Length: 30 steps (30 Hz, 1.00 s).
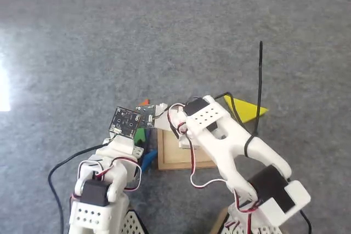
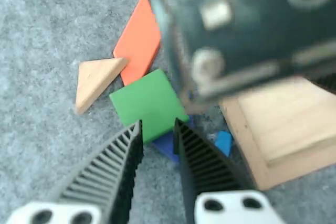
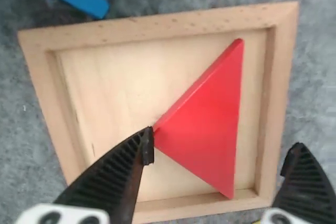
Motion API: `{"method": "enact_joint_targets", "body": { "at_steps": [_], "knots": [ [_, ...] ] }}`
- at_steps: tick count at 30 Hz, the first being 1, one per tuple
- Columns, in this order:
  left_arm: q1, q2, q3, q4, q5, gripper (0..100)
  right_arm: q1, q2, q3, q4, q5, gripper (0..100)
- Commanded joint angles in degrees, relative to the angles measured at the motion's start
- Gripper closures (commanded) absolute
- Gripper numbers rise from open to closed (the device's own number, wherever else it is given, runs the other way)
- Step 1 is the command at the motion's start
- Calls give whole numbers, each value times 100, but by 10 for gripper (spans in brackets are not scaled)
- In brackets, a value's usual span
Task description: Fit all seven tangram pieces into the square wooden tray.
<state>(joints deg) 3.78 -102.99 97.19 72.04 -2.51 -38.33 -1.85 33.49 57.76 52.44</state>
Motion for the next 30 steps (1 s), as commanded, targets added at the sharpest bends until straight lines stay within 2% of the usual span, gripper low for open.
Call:
{"method": "enact_joint_targets", "body": {
  "at_steps": [1,4,11,17,24,30],
  "knots": [
    [9,-123,-75,26,-9,908,400,-92,-431,75,26,625],
    [9,-123,-75,26,-9,908,602,-57,-545,-13,-149,625],
    [9,-123,-75,26,-9,908,453,-127,-132,277,-123,625],
    [9,-123,-75,26,-9,908,277,-110,264,75,35,626],
    [9,-123,-75,26,-9,908,312,-48,281,-470,-132,626],
    [9,-123,-75,26,-9,908,725,-40,185,-752,-132,626]
  ]
}}
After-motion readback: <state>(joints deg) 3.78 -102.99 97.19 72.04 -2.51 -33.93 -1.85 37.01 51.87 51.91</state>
